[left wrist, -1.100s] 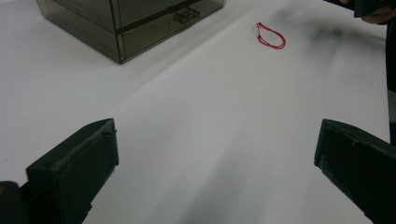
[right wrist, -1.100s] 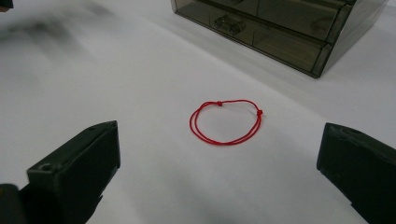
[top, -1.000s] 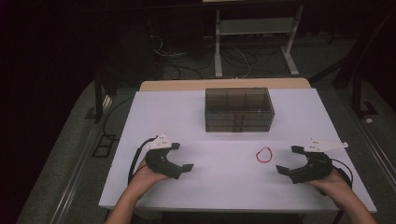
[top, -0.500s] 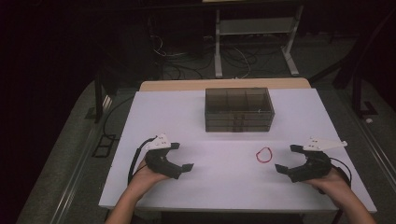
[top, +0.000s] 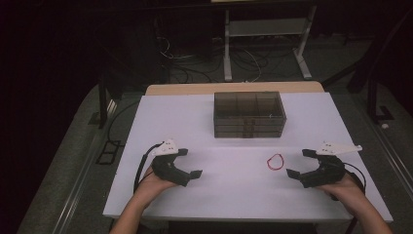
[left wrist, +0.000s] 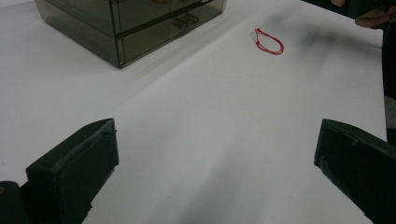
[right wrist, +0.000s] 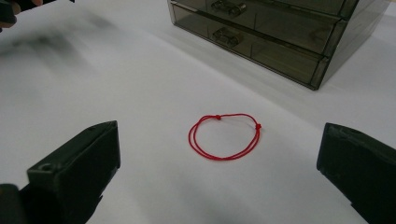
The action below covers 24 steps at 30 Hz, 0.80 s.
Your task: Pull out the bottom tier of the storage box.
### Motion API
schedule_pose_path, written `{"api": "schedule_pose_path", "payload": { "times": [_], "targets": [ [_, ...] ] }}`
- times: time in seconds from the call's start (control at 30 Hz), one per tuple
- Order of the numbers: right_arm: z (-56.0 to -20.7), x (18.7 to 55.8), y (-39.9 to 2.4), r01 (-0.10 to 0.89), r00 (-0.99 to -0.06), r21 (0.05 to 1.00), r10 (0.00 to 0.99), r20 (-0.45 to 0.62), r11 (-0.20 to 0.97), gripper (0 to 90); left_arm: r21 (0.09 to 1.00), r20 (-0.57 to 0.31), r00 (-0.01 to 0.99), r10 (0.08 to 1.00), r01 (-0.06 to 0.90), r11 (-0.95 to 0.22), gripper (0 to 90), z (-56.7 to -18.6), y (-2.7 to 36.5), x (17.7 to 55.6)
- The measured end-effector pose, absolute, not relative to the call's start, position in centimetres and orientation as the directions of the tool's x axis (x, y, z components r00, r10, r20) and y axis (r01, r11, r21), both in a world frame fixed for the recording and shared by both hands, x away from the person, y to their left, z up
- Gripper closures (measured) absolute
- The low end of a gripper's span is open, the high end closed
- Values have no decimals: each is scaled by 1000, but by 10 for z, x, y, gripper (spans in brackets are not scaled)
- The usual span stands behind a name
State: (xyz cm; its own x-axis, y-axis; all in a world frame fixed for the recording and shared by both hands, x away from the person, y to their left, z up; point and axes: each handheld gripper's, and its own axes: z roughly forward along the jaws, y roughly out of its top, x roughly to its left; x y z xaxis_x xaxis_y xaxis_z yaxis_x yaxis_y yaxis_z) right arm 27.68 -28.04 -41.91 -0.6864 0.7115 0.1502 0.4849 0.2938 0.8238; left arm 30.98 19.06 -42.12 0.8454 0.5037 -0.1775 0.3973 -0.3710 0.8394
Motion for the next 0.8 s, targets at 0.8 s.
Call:
{"api": "schedule_pose_path", "payload": {
  "times": [0.8],
  "targets": [
    [-415,287,-277,476,-692,827,708,142,299,0,835,-177,847,501,399,-379,0,-422,189,309]
  ]
}}
